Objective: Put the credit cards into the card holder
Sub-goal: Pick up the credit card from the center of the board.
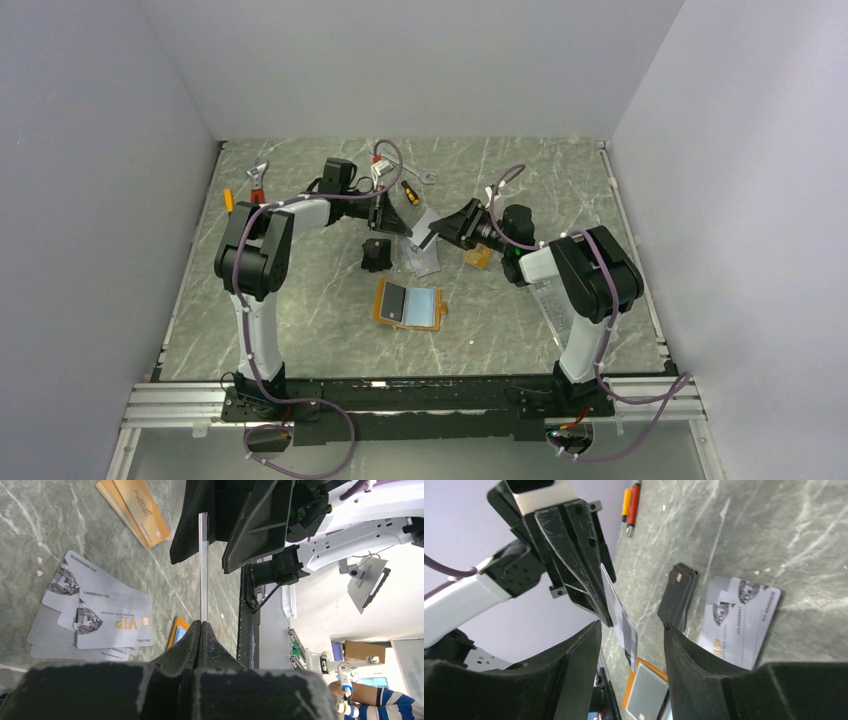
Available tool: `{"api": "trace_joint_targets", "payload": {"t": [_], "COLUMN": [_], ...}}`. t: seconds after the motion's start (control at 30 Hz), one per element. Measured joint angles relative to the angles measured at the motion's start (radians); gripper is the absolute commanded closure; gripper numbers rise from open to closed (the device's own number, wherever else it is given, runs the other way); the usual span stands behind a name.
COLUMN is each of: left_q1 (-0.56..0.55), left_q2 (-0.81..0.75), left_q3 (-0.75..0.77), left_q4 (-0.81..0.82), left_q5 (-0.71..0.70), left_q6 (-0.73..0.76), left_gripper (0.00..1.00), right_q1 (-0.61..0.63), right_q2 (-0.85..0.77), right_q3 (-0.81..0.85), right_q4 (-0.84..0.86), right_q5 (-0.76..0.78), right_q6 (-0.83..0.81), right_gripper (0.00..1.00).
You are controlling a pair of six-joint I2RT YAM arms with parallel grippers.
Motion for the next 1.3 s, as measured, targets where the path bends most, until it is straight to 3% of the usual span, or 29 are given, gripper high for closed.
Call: {"api": "trace_joint_targets", "payload": {"t": [0.07, 0.17, 0.23, 0.3, 0.43, 0.57, 0.67, 0.93, 1.17, 1.3], "left_q1": [0.0, 0.0, 0.0, 0.0, 0.0, -0.004, -0.007, -0.009, -0.016, -0.012], "left_q2": [-0.014, -0.027, -0.033, -0.039, -0.044, -0.052, -0.055, -0.055, -0.055, -0.027], "left_q3": [-0.018, -0.037, -0.048, -0.061, -0.079, -0.079, -0.077, -0.105, -0.149, -0.168], "left_q4": [0.021, 0.052, 0.068, 0.08, 0.094, 0.098, 0.111, 0.385, 0.655, 0.82], "left_q5": [0.006, 0.013, 0.014, 0.015, 0.011, 0.014, 0.024, 0.06, 0.084, 0.076], "left_q6": [-0.02, -0.045, -0.055, -0.066, -0.083, -0.088, -0.103, -0.314, -0.519, -0.657], "left_gripper": [1.0, 1.0, 0.98, 0.9, 0.67, 0.34, 0.27, 0.29, 0.61, 0.67], "right_q1": [0.001, 0.002, 0.005, 0.01, 0.014, 0.017, 0.018, 0.049, 0.087, 0.088], "right_q2": [0.001, 0.006, 0.009, 0.009, 0.001, -0.008, -0.011, -0.011, -0.011, -0.056], "right_q3": [0.0, 0.006, 0.011, 0.012, 0.011, 0.011, 0.013, 0.1, 0.154, 0.154], "right_q4": [0.035, 0.069, 0.085, 0.09, 0.089, 0.074, 0.055, -0.012, -0.145, -0.207], "right_q5": [-0.003, -0.007, -0.009, -0.013, -0.022, -0.038, -0.079, -0.194, -0.195, -0.177], "right_q6": [0.023, 0.048, 0.063, 0.069, 0.07, 0.05, 0.035, -0.005, -0.092, -0.138], "right_gripper": [0.52, 0.68, 0.85, 0.99, 1.0, 1.0, 1.0, 1.0, 0.94, 0.94]}}
